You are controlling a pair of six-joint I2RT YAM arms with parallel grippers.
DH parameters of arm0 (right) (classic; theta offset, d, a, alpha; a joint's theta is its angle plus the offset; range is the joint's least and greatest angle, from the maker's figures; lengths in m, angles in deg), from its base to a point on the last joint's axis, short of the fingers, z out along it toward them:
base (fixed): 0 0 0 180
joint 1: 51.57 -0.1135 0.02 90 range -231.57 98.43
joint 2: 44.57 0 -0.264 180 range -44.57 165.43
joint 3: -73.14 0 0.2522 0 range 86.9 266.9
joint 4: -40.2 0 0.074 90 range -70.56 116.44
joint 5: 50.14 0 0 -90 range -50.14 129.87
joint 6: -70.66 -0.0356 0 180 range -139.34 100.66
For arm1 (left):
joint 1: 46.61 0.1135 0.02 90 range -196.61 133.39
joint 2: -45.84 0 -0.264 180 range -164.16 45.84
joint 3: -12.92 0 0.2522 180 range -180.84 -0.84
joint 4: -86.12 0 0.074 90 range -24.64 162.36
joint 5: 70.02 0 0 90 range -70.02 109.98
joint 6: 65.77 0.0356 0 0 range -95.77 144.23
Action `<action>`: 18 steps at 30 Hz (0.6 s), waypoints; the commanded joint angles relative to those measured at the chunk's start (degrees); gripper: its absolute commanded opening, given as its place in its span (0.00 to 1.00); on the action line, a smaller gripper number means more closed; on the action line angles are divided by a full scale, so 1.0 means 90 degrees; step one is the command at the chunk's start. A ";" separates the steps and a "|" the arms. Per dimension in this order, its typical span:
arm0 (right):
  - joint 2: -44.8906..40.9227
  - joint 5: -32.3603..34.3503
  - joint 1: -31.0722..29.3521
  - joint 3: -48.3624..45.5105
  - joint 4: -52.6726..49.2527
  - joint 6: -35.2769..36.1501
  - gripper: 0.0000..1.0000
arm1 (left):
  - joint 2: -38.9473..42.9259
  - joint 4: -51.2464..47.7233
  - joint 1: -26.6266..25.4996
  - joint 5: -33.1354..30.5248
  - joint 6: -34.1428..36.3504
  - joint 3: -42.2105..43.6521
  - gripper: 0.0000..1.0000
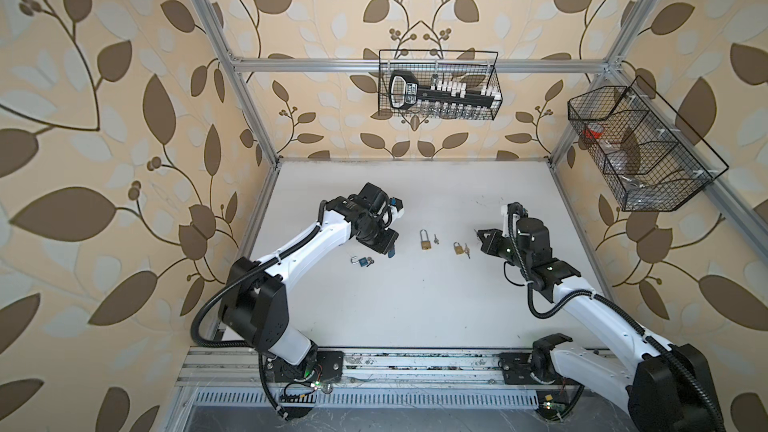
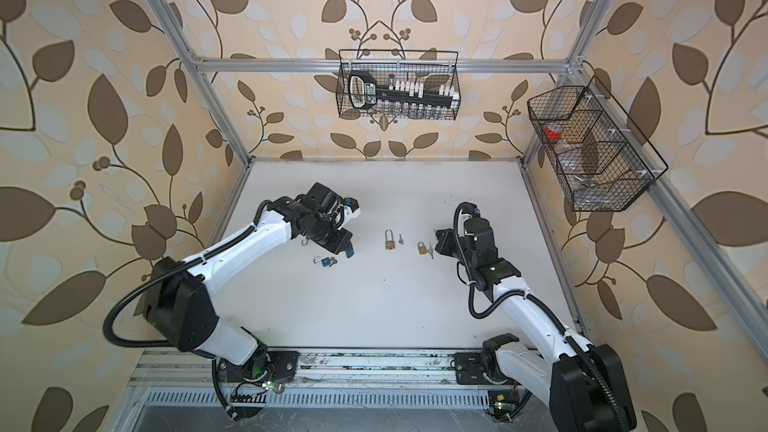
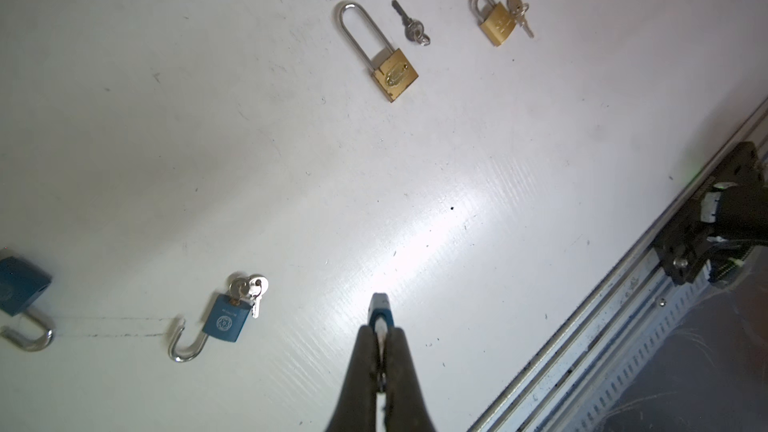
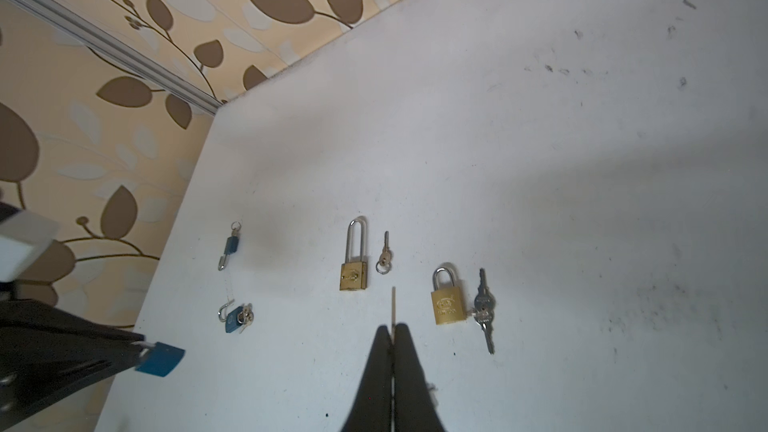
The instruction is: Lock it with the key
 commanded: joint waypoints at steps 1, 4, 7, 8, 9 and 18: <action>-0.0066 -0.1110 0.0351 -0.0566 0.1103 -0.0459 0.00 | -0.0422 -0.0563 0.0082 0.0597 0.0742 -0.0616 0.00; 0.0041 -0.1638 0.0835 -0.0873 0.1624 -0.0714 0.00 | -0.0834 -0.0687 0.0082 0.0633 0.0942 -0.0892 0.00; 0.0124 -0.2162 0.1268 -0.1129 0.1987 -0.0808 0.00 | -0.1078 -0.0692 0.0082 0.0621 0.1137 -0.1023 0.00; 0.0132 -0.2263 0.1313 -0.1145 0.1971 -0.0691 0.00 | -0.1145 -0.0695 0.0082 0.0625 0.1254 -0.1050 0.00; 0.0133 -0.2304 0.1302 -0.1116 0.1858 -0.0554 0.00 | -0.1212 -0.0674 0.0096 0.0637 0.1377 -0.1043 0.00; -0.0612 -0.0707 0.0031 -0.0587 0.0360 0.0599 0.00 | -0.1797 0.0147 0.0412 0.1551 0.1449 -0.1085 0.00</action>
